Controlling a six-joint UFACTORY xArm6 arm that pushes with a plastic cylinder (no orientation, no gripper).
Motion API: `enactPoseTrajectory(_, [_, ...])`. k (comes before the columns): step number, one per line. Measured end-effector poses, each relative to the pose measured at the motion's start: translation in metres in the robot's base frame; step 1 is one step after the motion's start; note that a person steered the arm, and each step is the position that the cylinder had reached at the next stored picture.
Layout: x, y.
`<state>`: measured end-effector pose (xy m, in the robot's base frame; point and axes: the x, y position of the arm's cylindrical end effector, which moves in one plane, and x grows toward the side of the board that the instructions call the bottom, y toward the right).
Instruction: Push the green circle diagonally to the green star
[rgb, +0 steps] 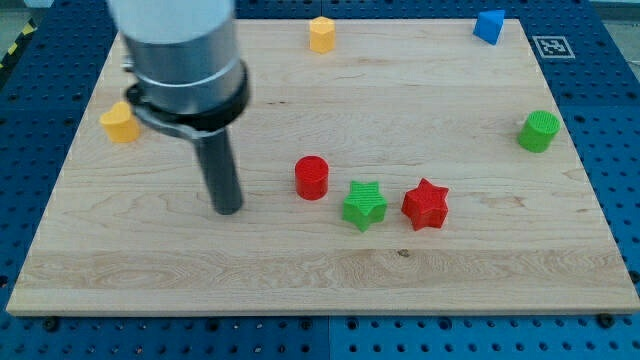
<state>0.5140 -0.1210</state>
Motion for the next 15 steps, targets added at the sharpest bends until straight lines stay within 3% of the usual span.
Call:
enactPoseTrajectory(1, [-0.017, -0.027])
enactPoseTrajectory(3, [-0.085, -0.019])
enactPoseTrajectory(5, [-0.168, 0.057])
enactPoseTrajectory(6, [-0.174, 0.122])
enactPoseTrajectory(9, [-0.174, 0.333])
enactPoseTrajectory(12, [-0.134, 0.417])
enactPoseTrajectory(15, [-0.094, 0.399])
